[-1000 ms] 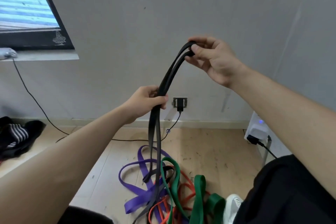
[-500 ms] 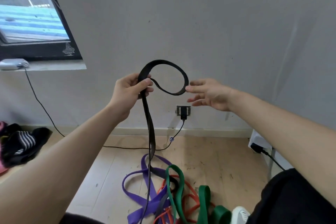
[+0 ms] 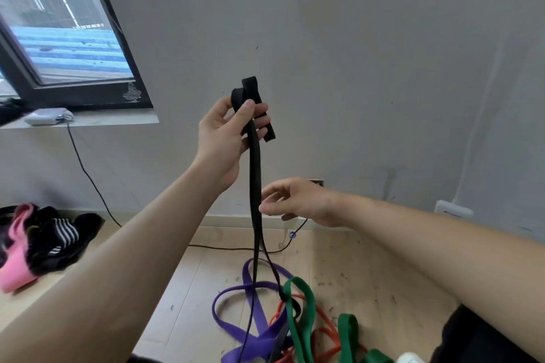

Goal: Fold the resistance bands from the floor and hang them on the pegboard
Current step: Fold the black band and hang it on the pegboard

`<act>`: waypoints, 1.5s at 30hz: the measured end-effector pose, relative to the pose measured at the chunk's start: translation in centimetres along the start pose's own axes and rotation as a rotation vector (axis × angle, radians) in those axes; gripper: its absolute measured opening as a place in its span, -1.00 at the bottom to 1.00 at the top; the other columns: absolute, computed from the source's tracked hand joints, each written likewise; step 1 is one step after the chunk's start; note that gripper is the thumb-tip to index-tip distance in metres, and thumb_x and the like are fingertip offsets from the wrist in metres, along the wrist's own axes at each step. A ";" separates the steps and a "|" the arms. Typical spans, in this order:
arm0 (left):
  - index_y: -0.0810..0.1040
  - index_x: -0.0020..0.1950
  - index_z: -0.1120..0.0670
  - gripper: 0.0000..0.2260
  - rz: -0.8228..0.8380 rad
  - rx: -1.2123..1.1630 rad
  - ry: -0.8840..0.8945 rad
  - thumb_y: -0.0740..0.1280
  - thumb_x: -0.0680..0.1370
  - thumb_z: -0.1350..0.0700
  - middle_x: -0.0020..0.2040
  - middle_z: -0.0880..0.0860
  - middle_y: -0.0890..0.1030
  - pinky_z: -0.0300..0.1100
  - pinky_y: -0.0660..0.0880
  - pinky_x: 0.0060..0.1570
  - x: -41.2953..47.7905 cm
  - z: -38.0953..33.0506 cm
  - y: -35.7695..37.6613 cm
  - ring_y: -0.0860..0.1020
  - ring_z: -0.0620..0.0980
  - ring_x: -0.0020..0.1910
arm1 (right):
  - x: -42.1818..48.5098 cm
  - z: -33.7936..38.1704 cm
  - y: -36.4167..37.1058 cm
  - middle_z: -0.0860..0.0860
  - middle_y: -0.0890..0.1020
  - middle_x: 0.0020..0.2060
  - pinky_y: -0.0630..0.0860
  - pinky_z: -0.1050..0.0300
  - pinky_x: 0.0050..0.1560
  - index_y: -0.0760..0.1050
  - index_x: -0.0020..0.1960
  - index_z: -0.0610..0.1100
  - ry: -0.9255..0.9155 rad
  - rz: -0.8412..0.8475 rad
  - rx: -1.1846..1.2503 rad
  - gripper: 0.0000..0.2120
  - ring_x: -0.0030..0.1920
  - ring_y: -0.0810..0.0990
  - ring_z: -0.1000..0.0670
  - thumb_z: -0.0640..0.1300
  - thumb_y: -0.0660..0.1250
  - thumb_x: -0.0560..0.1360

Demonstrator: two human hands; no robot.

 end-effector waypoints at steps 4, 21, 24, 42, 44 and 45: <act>0.58 0.16 0.16 -0.88 -0.012 -0.039 0.000 0.34 0.66 0.15 0.09 0.18 0.72 0.04 0.64 0.14 0.2 -0.3 -0.4 0.71 0.13 0.06 | 0.5 -0.3 0.8 -0.04 0.66 -0.08 0.60 -0.03 0.10 0.56 0.11 -0.16 -0.017 -0.001 -0.003 -0.80 -0.05 0.65 0.05 -0.11 0.43 0.53; 0.61 0.10 0.24 -0.88 -0.169 0.119 -0.164 0.43 0.58 0.26 -0.06 0.20 0.66 0.00 0.66 0.06 0.4 4.2 -6.2 0.62 0.11 -0.12 | 0.0 -0.3 -7.9 -0.15 0.72 -0.05 0.62 0.00 -0.11 0.59 0.28 -0.08 -0.020 -0.350 0.143 -0.64 -0.15 0.69 -0.10 -0.30 0.20 0.57; 0.63 0.07 0.17 -0.90 -0.049 0.114 -0.177 0.45 0.56 0.23 -0.02 0.17 0.71 -0.09 0.63 0.04 0.2 4.4 -3.6 0.68 0.05 -0.06 | 0.4 -1.2 -4.8 -0.07 0.66 0.16 0.59 -0.03 0.12 0.54 0.30 -0.08 0.068 -0.151 0.255 -0.71 0.08 0.65 -0.09 -0.12 0.33 0.59; 0.67 0.09 0.17 -0.82 0.018 0.530 -0.260 0.43 0.60 0.08 -0.21 0.10 0.65 -0.20 0.63 -0.22 -0.3 6.2 -7.8 0.61 -0.05 -0.36 | -0.2 -2.5 -9.7 -0.11 0.55 -0.43 0.38 0.22 -0.56 0.57 -0.26 -0.15 0.179 -0.310 -0.664 -0.85 -0.50 0.49 -0.07 -0.27 0.32 0.47; 0.67 0.06 0.18 -0.85 0.022 0.628 -0.270 0.45 0.59 0.11 -0.21 0.14 0.66 -0.15 0.61 -0.22 -0.4 6.7 -9.2 0.61 0.01 -0.33 | -0.8 -2.5 -12.2 -0.14 0.57 -0.42 0.45 0.19 -0.53 0.53 -0.28 -0.12 0.180 -0.432 -0.598 -0.79 -0.47 0.56 -0.10 -0.29 0.27 0.50; 0.67 0.05 0.18 -0.87 0.012 0.671 -0.277 0.45 0.59 0.12 -0.19 0.17 0.67 -0.11 0.59 -0.22 -0.4 7.0 -10.0 0.61 0.03 -0.32 | -1.2 -2.8 -13.5 -0.16 0.57 -0.41 0.49 0.18 -0.51 0.51 -0.28 -0.12 0.188 -0.490 -0.551 -0.77 -0.45 0.58 -0.11 -0.30 0.25 0.52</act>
Point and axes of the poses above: each hand's wrist, its own x-axis towards the middle knuckle, its own y-axis out of the palm, z = x × y, the point moved 10 cm from there along x, towards the middle knuckle
